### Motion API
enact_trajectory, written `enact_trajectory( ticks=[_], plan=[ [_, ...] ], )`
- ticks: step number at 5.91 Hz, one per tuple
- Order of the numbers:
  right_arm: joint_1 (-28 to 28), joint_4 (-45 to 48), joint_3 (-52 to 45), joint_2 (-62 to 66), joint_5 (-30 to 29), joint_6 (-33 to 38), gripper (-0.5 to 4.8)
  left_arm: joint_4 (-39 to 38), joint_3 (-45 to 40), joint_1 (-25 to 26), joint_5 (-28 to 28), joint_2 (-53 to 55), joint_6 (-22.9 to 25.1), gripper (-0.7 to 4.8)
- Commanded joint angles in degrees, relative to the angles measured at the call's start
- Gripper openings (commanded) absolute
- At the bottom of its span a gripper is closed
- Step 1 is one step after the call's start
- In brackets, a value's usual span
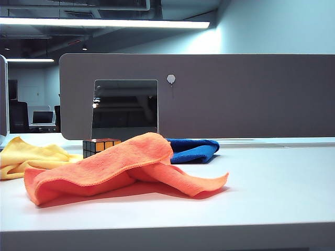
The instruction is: Pick up a rag that is the same color as the top surface of the Rubik's Cube and cover the cube with it.
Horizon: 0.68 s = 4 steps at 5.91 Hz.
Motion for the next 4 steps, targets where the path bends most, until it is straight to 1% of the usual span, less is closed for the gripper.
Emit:
enact_trajectory(
  ticks=[1,3,4],
  plan=[
    [0.02,0.96,-0.11,-0.07,0.31,-0.11,-0.01,0.48,0.07,-0.07,-0.15,0.04,0.00,-0.05],
    [0.02,0.98,-0.11,-0.07,0.33,-0.11,-0.01,0.50,0.09,-0.07,0.46,0.02,0.02,-0.05],
    [0.02,3.52,-0.11,-0.07,0.17,-0.11,-0.01,0.50,0.09,-0.07,0.46,0.04,0.02,-0.05]
  ],
)
